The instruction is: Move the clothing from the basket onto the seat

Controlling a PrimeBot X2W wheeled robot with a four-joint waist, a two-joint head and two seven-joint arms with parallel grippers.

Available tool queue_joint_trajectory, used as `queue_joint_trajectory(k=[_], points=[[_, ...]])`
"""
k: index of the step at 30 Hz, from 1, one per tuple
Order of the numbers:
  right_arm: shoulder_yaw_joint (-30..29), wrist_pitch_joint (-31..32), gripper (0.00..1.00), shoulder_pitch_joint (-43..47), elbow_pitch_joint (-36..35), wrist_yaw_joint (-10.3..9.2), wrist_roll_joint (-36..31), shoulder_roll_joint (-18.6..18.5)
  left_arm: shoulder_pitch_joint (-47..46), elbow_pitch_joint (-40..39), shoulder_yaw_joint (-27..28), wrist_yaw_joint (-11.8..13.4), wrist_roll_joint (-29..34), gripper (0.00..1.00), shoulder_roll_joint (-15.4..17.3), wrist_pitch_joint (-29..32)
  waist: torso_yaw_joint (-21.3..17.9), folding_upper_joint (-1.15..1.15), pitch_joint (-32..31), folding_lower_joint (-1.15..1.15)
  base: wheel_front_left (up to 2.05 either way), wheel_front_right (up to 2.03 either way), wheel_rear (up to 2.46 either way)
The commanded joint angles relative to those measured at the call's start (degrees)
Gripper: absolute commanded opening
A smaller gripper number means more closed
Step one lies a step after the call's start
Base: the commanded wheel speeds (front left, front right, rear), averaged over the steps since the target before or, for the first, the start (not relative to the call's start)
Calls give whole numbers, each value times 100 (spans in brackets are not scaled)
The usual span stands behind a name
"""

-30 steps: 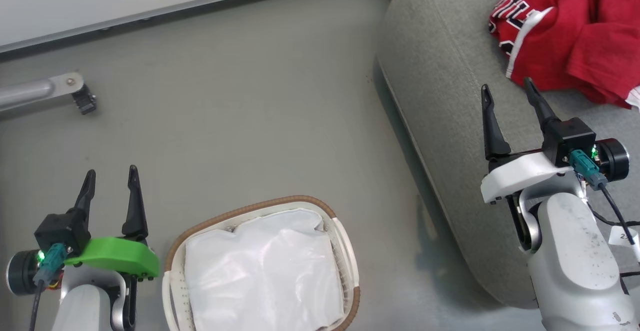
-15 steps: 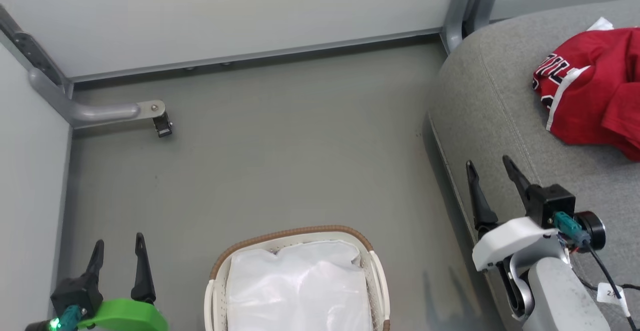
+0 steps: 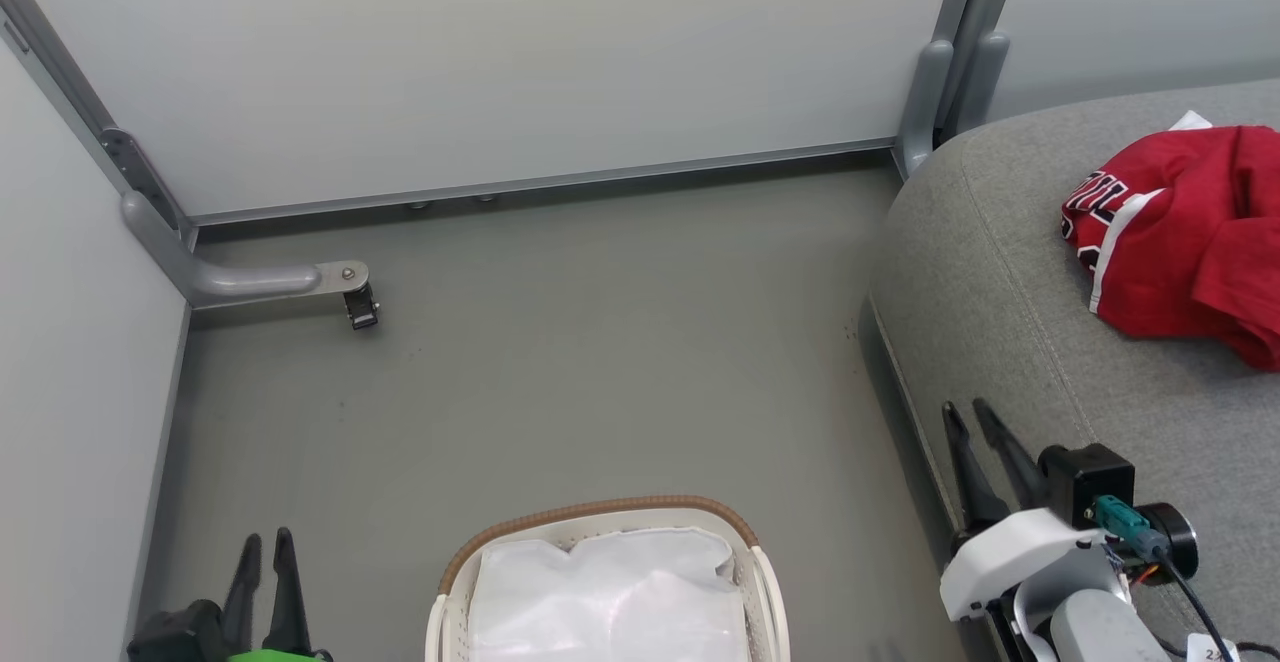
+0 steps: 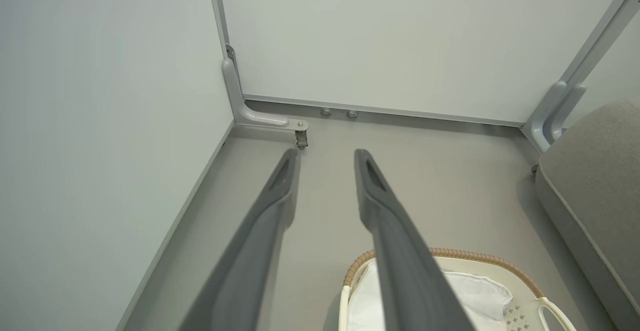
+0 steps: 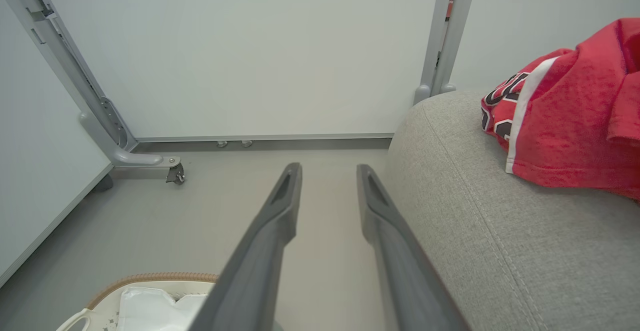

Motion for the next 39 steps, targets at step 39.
queue_joint_trajectory(k=[39], points=[[-400,950,0,154,-401,-2,3705,-18,-407,-310,24,1,-3549,0,-23,949,-23,0,-46,0,0,0,0]])
